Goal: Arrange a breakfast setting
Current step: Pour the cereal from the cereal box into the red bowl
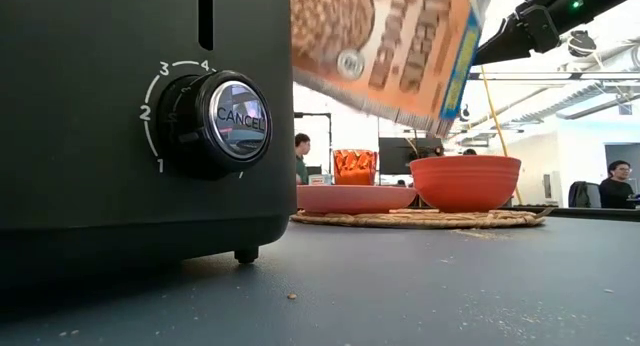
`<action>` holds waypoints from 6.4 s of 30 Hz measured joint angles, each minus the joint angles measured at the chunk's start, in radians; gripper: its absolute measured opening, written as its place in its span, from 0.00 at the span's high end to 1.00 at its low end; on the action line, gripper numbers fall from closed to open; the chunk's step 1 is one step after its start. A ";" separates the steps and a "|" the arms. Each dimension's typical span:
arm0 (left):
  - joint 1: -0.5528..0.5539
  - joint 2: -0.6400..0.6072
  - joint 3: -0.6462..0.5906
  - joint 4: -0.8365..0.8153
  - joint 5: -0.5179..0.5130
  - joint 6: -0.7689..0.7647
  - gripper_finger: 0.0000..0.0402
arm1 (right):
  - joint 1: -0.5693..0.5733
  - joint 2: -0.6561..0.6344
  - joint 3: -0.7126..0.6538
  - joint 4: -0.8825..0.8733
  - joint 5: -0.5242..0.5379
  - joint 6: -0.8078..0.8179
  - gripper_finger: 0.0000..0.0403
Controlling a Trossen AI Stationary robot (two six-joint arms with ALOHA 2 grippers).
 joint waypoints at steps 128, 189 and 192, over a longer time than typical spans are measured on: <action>-0.008 -0.166 -0.002 0.179 0.000 0.015 0.56 | 0.000 0.018 0.000 0.035 -0.005 0.362 0.02; -0.152 0.203 0.000 0.884 0.001 0.012 0.56 | 0.000 0.785 -0.006 1.734 -0.578 0.421 0.02; -0.153 0.224 0.000 0.885 0.004 0.007 0.56 | 0.000 0.785 -0.006 1.745 -0.608 0.420 0.02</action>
